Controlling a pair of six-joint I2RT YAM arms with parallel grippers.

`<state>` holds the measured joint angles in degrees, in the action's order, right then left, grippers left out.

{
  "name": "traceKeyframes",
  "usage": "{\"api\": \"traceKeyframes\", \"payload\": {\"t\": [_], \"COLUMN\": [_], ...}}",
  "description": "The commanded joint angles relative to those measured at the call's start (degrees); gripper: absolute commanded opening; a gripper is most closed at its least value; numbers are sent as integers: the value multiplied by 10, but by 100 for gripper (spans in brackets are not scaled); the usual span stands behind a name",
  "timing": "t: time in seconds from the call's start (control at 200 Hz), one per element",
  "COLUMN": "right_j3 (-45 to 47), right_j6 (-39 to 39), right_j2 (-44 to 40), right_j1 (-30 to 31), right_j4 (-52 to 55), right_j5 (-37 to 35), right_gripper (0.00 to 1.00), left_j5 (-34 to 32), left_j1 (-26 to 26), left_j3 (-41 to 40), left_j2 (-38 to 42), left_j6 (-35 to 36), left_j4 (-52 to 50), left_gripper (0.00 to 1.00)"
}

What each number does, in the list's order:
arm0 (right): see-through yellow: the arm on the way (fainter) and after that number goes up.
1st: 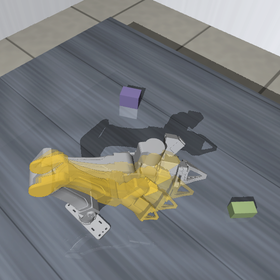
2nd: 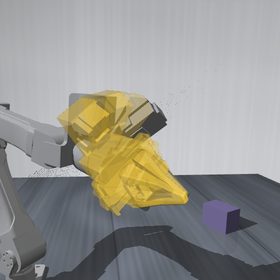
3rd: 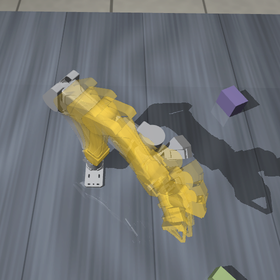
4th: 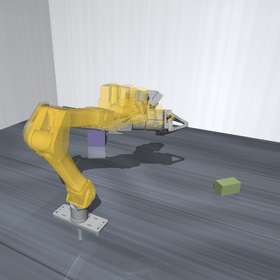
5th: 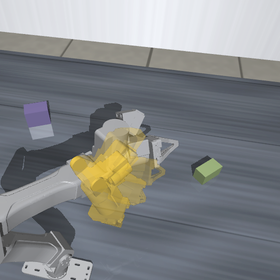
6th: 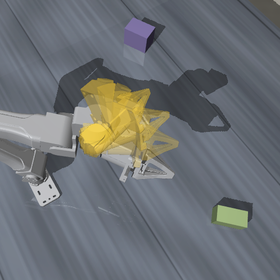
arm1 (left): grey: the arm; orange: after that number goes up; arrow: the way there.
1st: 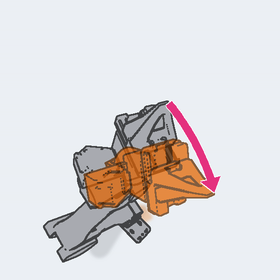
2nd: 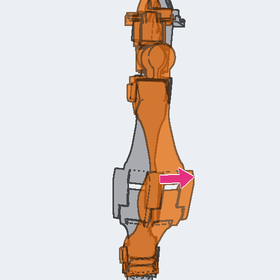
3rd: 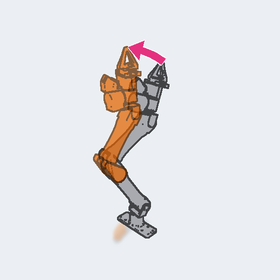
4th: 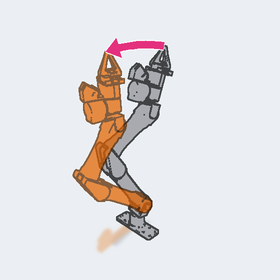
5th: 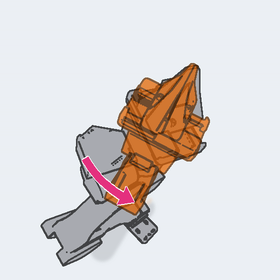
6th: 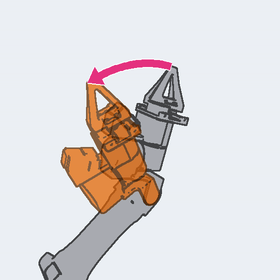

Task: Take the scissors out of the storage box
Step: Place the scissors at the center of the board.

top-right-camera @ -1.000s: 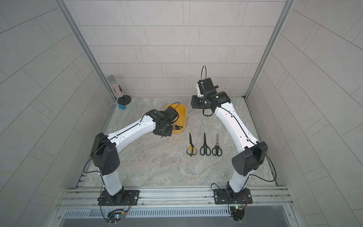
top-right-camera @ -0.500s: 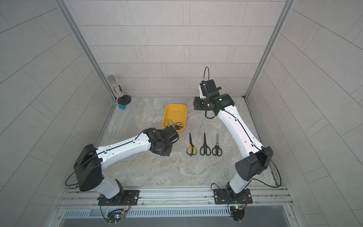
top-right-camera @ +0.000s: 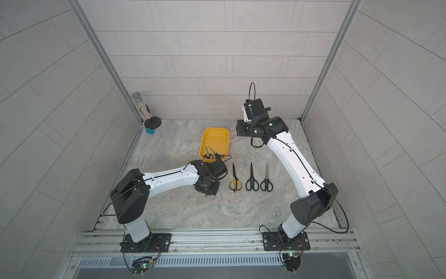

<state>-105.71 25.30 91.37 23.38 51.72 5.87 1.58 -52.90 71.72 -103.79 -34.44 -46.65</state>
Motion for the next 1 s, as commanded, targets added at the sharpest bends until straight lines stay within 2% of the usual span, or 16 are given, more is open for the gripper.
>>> {"api": "traceKeyframes", "payload": {"t": [0.0,0.215,0.34,0.515,0.71,0.996], "right_j3": [-2,-12,-15,-15,-18,-13], "right_j6": [-7,-10,-12,-14,-16,-17], "right_j2": [-13,-7,-6,-5,-6,-15], "right_j1": [3,3,3,4,4,3], "right_j4": [10,16,16,16,18,20], "right_j5": [-12,-12,-12,-13,-12,-18], "right_gripper": [44,44,44,44,44,44], "left_j5": [7,14,-3,-26,-8,7], "left_j1": [-1,-1,-1,4,19,28], "left_j3": [41,96,119,111,82,99], "left_j2": [-27,-85,-106,-105,-90,-111], "left_j6": [17,14,8,-10,-25,-40], "left_j4": [13,9,-8,-14,3,0], "left_gripper": [0,0,0,0,0,0]}}
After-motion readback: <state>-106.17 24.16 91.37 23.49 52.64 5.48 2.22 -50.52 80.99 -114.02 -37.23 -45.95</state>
